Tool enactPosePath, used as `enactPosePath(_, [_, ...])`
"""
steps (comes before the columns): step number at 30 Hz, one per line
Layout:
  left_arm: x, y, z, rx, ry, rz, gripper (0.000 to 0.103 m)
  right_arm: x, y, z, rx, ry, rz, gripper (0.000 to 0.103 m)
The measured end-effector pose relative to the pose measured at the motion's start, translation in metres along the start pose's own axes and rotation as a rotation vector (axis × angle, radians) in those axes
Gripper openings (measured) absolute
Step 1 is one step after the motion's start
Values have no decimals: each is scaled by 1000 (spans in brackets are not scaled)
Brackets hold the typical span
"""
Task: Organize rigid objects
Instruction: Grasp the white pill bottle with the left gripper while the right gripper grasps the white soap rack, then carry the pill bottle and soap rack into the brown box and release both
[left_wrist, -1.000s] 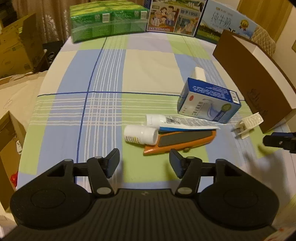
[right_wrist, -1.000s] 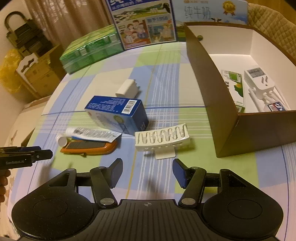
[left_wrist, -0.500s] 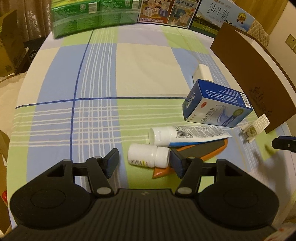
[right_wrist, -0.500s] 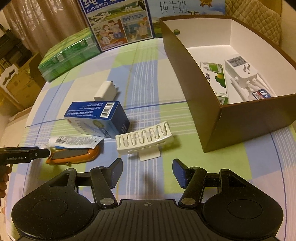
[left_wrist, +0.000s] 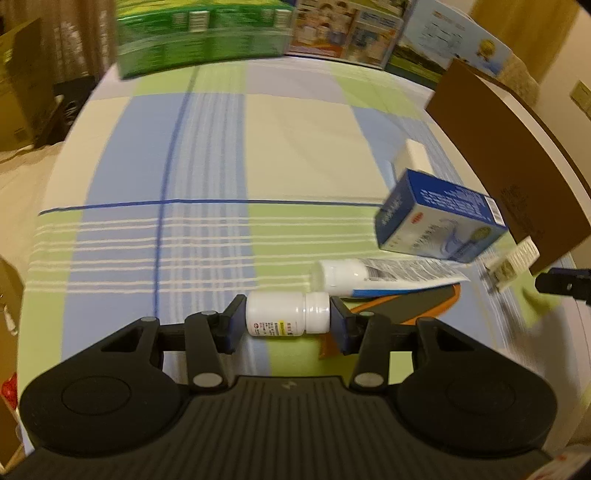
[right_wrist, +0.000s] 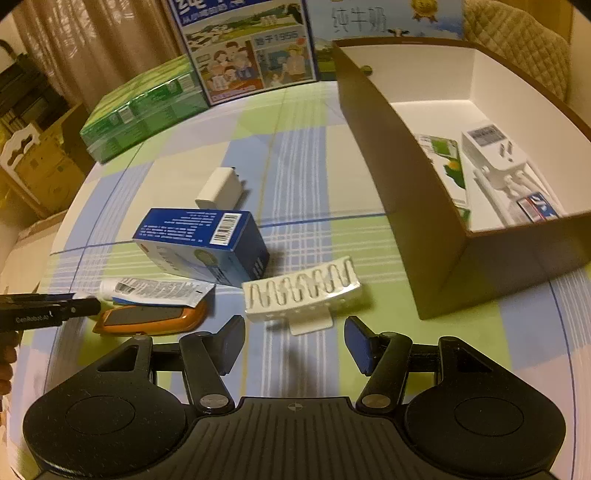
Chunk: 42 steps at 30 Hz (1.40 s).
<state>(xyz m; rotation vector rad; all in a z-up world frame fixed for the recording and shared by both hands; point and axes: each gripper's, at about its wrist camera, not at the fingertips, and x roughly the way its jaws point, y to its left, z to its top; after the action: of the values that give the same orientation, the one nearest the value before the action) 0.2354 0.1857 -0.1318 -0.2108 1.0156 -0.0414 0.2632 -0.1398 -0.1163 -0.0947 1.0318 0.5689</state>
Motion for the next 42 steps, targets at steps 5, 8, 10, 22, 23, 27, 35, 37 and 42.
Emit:
enactPosePath(5, [-10,5,0,-29,-14,23,42,7,9,4,-81,-14,-43,77])
enactPosePath(8, [-14,5,0,-39,-18,31,42,9,11,5,-128,-52,-54,84])
enactPosePath(10, [-14,4,-1,-45,-18,33,42,13,11,6,-149,-49,-51,84])
enactPosePath(22, [-23,-7,-1,-46,-27,54,42,41,7,11,-215,-25,-59,83])
enactPosePath(23, [-24,-8,-1,-46,-28,54,41,41,8,11,-219,-25,-57,83])
enactPosePath(27, [-27,-14,-2,-42,-28,61,42,41,8,12,-236,-29,-51,81])
enactPosePath(35, [-38,-28,-3,-24,-43,65,42,30,11,12,-253,-43,-32,80])
enactPosePath(37, [-42,-32,-2,-18,-50,66,42,26,13,12,-255,-45,-20,80])
enactPosePath(42, [-54,-46,1,0,-75,60,42,10,17,14,-261,-63,8,80])
